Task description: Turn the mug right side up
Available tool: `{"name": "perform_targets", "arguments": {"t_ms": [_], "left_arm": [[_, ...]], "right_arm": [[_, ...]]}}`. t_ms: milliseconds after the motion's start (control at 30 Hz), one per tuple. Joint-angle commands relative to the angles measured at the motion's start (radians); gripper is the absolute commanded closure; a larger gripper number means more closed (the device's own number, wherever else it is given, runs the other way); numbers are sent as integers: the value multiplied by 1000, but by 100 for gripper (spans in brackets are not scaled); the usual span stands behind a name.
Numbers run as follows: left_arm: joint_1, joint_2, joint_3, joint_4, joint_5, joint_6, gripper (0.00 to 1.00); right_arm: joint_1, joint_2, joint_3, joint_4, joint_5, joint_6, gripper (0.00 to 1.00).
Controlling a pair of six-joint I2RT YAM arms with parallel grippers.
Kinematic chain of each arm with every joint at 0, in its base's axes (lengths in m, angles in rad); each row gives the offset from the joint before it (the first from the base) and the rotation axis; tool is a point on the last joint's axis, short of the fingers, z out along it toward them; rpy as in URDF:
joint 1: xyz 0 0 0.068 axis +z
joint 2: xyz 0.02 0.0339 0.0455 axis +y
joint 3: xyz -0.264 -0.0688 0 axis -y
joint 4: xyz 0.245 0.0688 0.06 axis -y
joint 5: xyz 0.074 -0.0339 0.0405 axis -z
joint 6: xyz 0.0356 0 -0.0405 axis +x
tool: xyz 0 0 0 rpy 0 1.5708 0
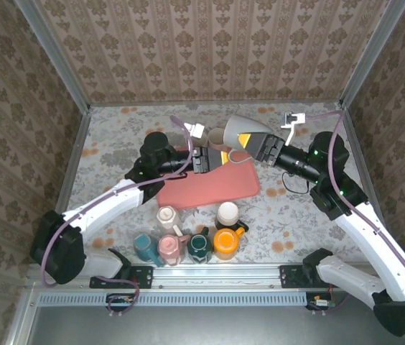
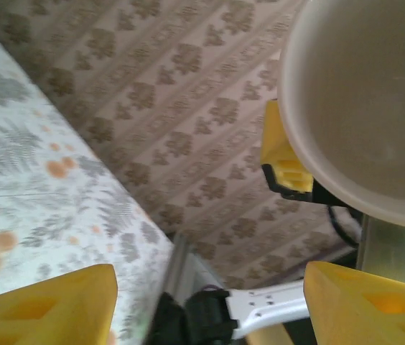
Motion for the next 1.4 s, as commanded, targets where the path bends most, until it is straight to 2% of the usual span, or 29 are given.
{"name": "perform_targets", "arguments": {"t_ms": [0,167,367,467,833,967,1167,1367], "left_arm": [[-8,-8,17,281,87,-156,30],[-17,13,15,406,104,-241,36],[-7,-66,-24,227,50,-113,38],[-8,-83,-32,212,38,-95,38],[-88,-36,21,287,67,-108,34],[-111,11,34,374,67,-150,35],[-118,71,46,493,57,-216,50],[-116,84,53,518,58,-221,82]], "right_arm": [[0,-35,-15,200,-70,80,73],[0,-61,-25,200,-48,62,73],[-1,-97,-23,163,-11,12,73],[0,-102,-22,145,7,0,73],[0,-66,-49,217,-13,53,73],[3,-56,-68,252,-23,83,73],[7,-34,-111,326,-45,145,73],[22,-29,-154,356,-43,162,72]]}}
